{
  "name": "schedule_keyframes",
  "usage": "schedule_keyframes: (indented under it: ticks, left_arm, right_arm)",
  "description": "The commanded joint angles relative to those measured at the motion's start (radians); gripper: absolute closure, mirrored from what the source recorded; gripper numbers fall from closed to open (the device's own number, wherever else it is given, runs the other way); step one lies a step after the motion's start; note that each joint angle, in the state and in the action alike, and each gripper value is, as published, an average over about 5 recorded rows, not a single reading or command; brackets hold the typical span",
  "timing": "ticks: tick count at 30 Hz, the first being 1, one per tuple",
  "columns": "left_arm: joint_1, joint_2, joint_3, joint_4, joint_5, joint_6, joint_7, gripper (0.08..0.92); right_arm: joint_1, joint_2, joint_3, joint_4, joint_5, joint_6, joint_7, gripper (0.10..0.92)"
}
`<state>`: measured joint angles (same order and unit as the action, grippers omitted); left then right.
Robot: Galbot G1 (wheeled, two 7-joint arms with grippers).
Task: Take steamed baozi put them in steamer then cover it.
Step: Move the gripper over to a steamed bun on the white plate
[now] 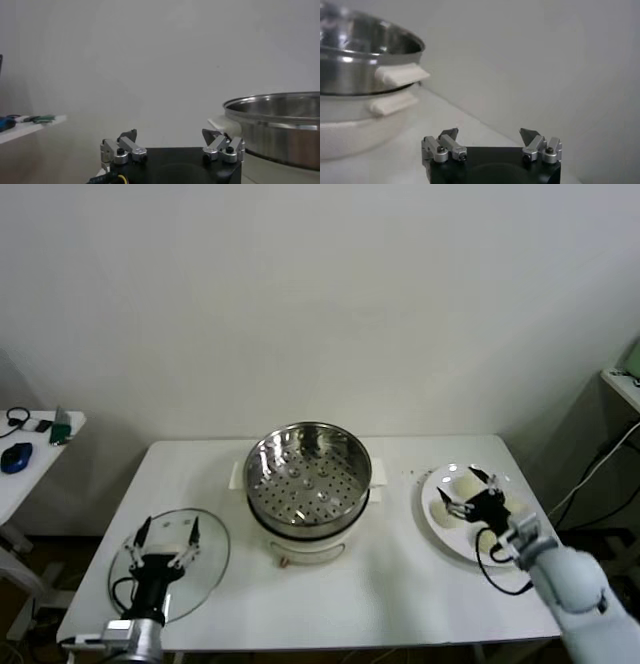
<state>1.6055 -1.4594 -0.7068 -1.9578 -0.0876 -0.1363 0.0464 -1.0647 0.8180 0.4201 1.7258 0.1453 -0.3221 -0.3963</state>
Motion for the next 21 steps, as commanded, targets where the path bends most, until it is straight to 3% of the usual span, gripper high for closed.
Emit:
schedule_keyframes:
  ticks: [1,10,17,21]
  left_arm:
    - [0.014,-0.008,0.035,0.003,0.022,-0.024,-0.006,0.177]
    - [0.024,-0.010,0.059,0.007,0.051,-0.040,-0.006,0.177]
    - [0.029,-0.008,0.061,0.008,0.046,-0.038,-0.007,0.177]
    - [0.020,0.003,0.051,0.010,0.030,-0.029,-0.009,0.177]
  right_arm:
    - [0.507,-0.364,-0.423,-0.190,-0.016,-0.098,-0.316,0.203]
    - [1.061,-0.378,-1.005,-0.369,-0.127,0.055,-0.661,0.203]
    - [1.264,-0.338,-1.289,-0.380,-0.306,0.105,-0.777,0.203]
    - [1.395,-0.282,-1.471,-0.435,-0.321,0.108,-0.817,0.203]
